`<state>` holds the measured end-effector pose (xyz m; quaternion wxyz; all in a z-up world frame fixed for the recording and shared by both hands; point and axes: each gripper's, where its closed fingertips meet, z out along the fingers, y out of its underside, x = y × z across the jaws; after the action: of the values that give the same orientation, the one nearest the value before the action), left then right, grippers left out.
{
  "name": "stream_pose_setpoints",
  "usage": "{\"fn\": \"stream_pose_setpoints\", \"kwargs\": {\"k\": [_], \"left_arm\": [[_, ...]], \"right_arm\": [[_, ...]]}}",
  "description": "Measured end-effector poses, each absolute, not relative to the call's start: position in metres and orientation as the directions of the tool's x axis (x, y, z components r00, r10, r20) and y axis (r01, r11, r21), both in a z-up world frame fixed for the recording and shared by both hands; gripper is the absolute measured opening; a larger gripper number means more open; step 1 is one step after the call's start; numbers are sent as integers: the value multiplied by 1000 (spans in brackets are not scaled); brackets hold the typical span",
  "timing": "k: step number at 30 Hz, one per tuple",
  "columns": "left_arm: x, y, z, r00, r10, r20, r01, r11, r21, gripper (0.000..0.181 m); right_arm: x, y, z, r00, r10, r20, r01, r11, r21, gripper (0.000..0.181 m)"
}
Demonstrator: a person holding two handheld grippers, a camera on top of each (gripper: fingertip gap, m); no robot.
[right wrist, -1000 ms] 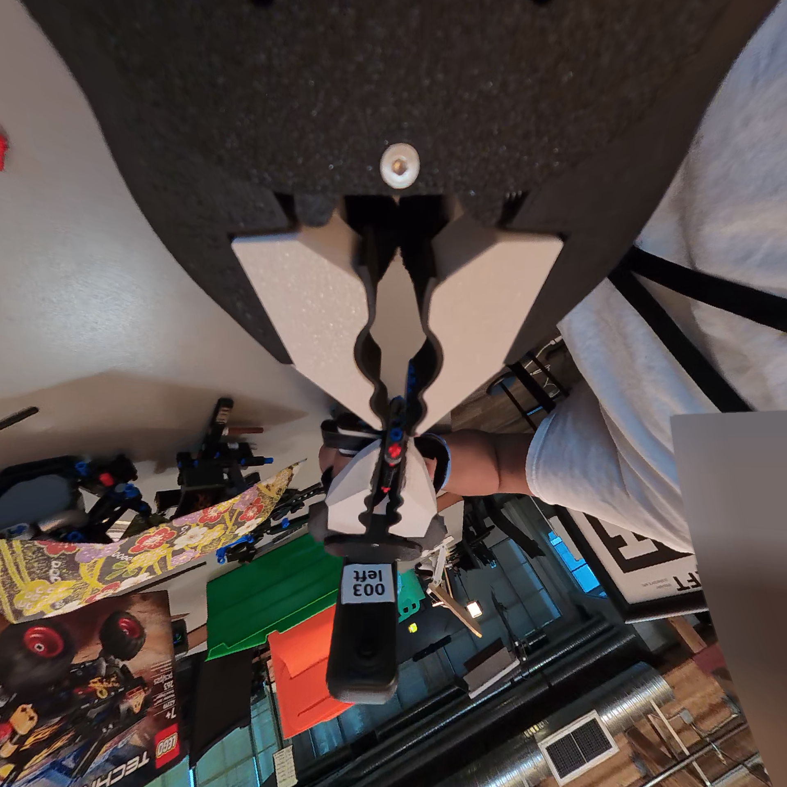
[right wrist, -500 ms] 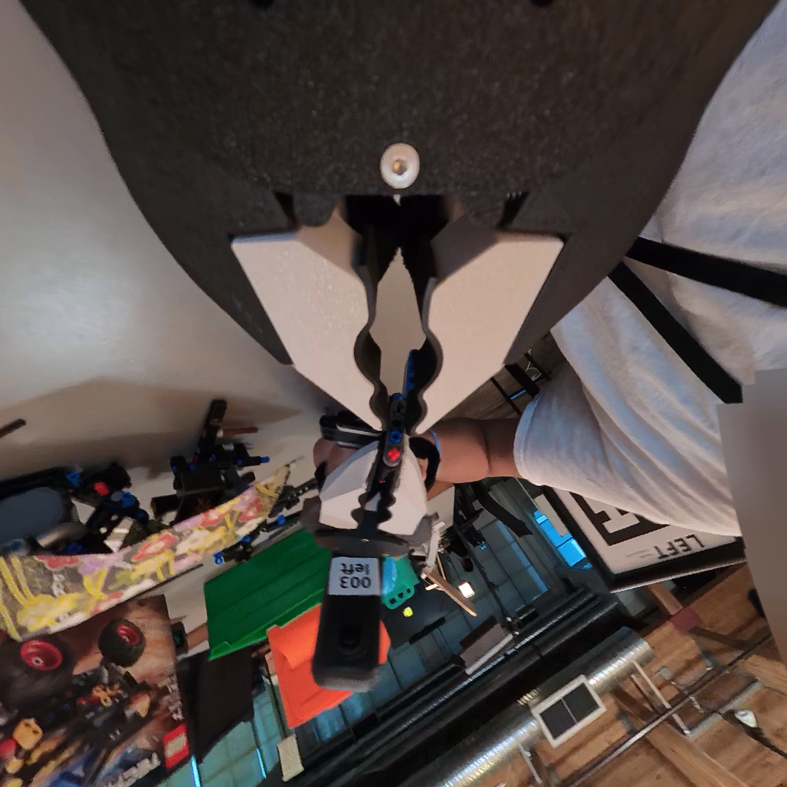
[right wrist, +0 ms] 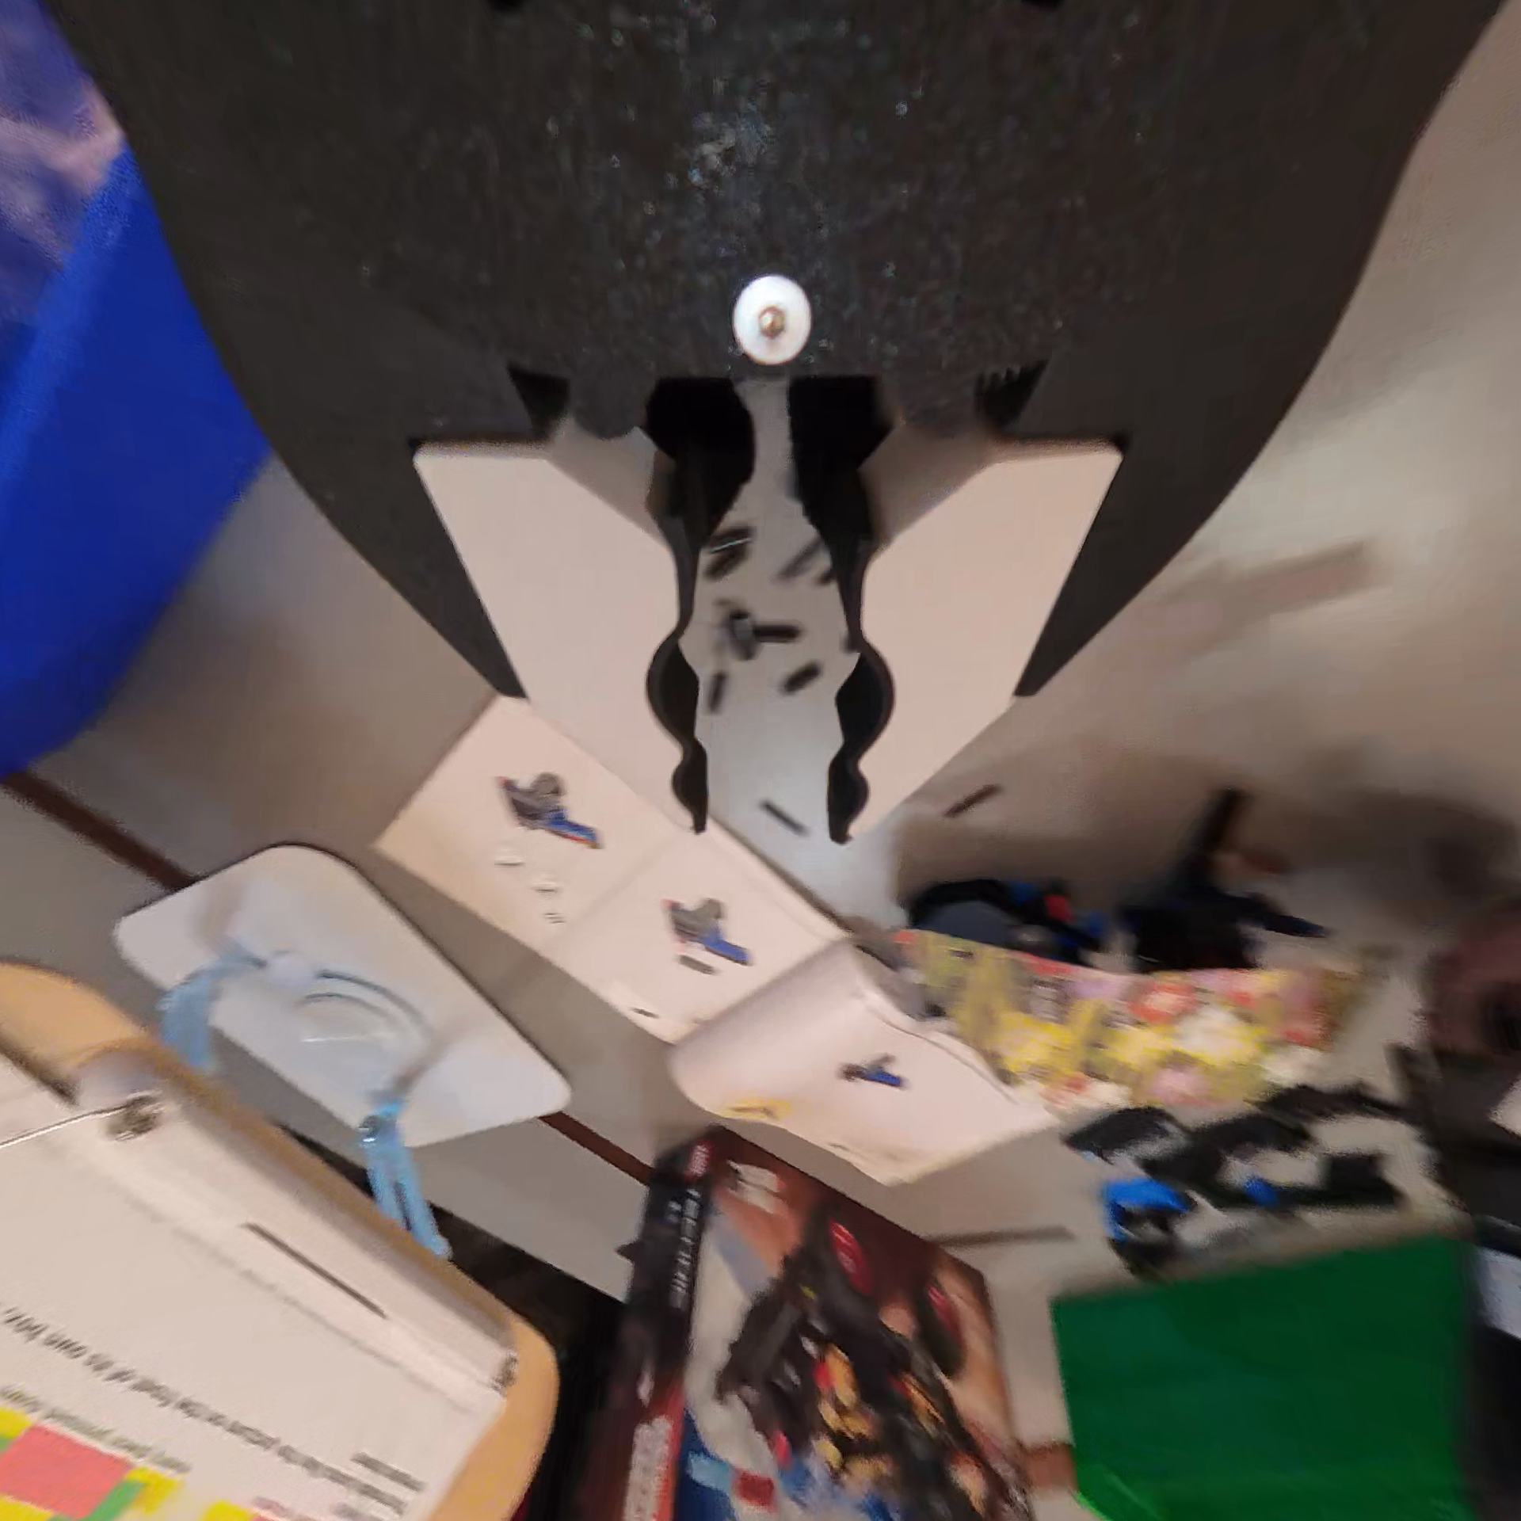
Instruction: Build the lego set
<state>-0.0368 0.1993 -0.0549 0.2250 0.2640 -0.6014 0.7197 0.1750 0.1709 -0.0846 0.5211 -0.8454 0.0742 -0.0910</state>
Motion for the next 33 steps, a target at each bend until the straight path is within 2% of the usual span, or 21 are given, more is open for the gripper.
{"fn": "stream_pose_setpoints", "kwargs": {"k": [3, 5, 11, 16, 22, 26, 30, 32, 33], "left_arm": [[-36, 199, -57, -731, 40, 682, -676, -181, -714, 4], [-35, 200, -57, -715, 59, 696, -693, -189, -696, 4], [-33, 203, -53, -723, 61, 688, -685, -197, -702, 4], [-32, 203, -54, -725, 58, 686, -683, -191, -705, 4], [-24, 210, -53, -699, 65, 712, -705, -233, -670, 4], [-24, 215, -43, -674, 130, 727, -730, -273, -627, 4], [-30, 215, -43, -513, 277, 812, -858, -177, -482, 4], [-37, 209, -49, -490, 277, 827, -870, -94, -484, 4], [-38, 202, -59, -506, 212, 836, -860, -46, -509, 4]], "right_arm": [[209, 185, -100, 957, -259, 131, -5, -467, -884, 30], [209, 193, -111, 960, -263, 92, -27, -418, -908, 30], [192, 185, -134, 964, -255, 70, -54, -447, -893, 27], [182, 185, -132, 974, -221, 41, -68, -464, -883, 27], [166, 190, -134, 983, -163, 80, -7, -476, -879, 27], [130, 199, -122, 992, -12, 128, 111, -421, -900, 31], [33, 194, -92, 896, 444, -24, 115, -283, -952, 32], [-3, 188, -77, 793, 601, -100, 78, -263, -962, 42], [-19, 186, -70, 746, 654, -129, 68, -267, -961, 47]]}}
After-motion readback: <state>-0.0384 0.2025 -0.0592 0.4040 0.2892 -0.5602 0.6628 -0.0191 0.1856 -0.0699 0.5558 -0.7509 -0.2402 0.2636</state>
